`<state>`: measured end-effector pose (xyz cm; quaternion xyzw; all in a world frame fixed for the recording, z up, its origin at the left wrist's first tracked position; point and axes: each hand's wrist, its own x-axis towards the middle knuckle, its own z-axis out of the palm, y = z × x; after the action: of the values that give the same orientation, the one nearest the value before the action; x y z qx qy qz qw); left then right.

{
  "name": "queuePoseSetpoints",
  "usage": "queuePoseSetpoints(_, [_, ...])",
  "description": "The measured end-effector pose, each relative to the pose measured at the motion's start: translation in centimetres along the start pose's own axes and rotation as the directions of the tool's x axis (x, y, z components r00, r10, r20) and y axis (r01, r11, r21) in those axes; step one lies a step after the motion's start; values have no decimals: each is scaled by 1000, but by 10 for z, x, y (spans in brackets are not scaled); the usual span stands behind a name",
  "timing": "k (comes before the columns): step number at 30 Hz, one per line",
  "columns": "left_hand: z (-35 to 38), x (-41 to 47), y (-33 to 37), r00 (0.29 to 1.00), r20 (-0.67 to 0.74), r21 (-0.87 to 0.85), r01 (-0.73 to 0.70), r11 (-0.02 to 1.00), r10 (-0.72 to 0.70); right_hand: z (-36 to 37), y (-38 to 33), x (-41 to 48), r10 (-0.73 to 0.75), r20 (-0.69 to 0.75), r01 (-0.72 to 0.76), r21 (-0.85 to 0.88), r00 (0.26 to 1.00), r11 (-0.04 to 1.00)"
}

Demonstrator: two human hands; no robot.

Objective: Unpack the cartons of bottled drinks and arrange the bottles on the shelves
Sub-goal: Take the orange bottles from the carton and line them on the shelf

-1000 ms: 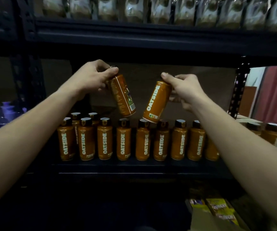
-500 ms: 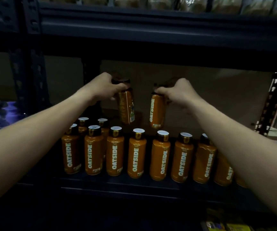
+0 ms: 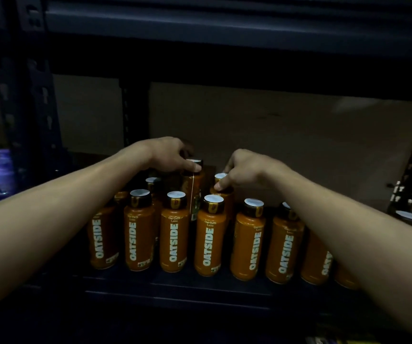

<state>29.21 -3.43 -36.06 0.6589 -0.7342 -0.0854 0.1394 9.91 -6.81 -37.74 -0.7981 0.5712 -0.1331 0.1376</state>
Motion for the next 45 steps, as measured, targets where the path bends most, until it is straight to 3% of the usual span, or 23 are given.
queuePoseSetpoints(8, [9, 6, -9, 970, 240, 143, -85, 986, 49, 11, 3, 5, 38, 69, -36, -33, 997, 999])
queuePoseSetpoints(14, [11, 12, -14, 949, 309, 169, -123, 978, 66, 10, 8, 5, 8, 102, -6, -22, 995, 1000])
queuePoseSetpoints(22, [10, 17, -11, 952, 291, 108, -129, 986, 93, 5, 7, 3, 15, 97, -17, 21, 995, 1000])
queuePoseSetpoints(25, [12, 19, -11, 978, 188, 55, -107, 993, 95, 7, 9, 2, 16, 83, -19, 33, 996, 999])
queuePoseSetpoints(28, [21, 23, -14, 989, 125, 160, -103, 982, 83, 10, 9, 3, 16, 66, -18, 41, 998, 999])
queuePoseSetpoints(35, [8, 15, -12, 957, 251, 151, -189, 970, 148, 13, 12, 2, -7, 52, 3, 70, 999, 998])
queuePoseSetpoints(45, [8, 18, -19, 964, 222, 72, -165, 984, 146, 14, 14, 2, 0, 65, -6, 103, 998, 995])
